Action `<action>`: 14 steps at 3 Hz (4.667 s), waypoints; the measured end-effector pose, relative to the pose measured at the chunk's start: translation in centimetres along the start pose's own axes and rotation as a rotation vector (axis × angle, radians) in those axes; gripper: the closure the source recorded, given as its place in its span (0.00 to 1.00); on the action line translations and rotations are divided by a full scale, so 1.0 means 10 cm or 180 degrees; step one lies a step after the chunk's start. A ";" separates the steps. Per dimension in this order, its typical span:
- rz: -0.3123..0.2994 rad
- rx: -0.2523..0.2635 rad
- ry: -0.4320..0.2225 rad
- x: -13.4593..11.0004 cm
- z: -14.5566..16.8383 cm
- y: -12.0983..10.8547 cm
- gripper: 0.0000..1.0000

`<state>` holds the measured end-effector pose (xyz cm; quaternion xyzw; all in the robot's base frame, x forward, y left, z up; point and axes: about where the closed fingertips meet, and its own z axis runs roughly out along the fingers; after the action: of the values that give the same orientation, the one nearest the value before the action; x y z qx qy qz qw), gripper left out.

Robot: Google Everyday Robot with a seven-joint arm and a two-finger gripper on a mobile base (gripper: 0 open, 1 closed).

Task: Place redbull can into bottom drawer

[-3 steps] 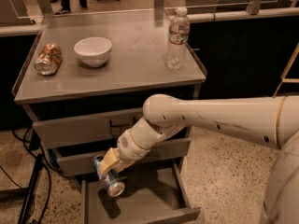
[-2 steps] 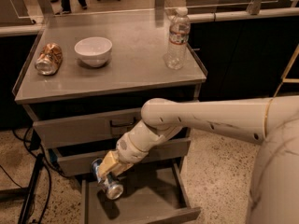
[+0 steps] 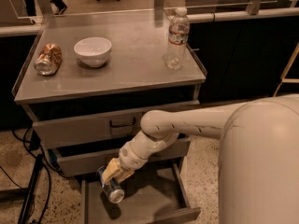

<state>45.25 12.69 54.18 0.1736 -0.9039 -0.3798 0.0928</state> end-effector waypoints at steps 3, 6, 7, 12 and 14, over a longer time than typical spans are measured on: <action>0.0441 -0.0106 0.0120 0.01 0.43 -0.49 1.00; 0.0967 0.0011 -0.0132 0.06 0.39 -0.98 1.00; 0.1357 -0.0017 -0.0277 0.18 0.36 -1.40 1.00; 0.2097 -0.0076 -0.0638 0.03 0.64 -2.25 1.00; 0.2351 -0.0154 -0.0785 -0.10 0.86 -2.47 1.00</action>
Offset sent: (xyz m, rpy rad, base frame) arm 0.0002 0.0050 -0.0646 -0.0148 0.1418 -0.0465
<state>49.61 2.58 30.40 -0.2127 -0.9007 -0.3600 0.1180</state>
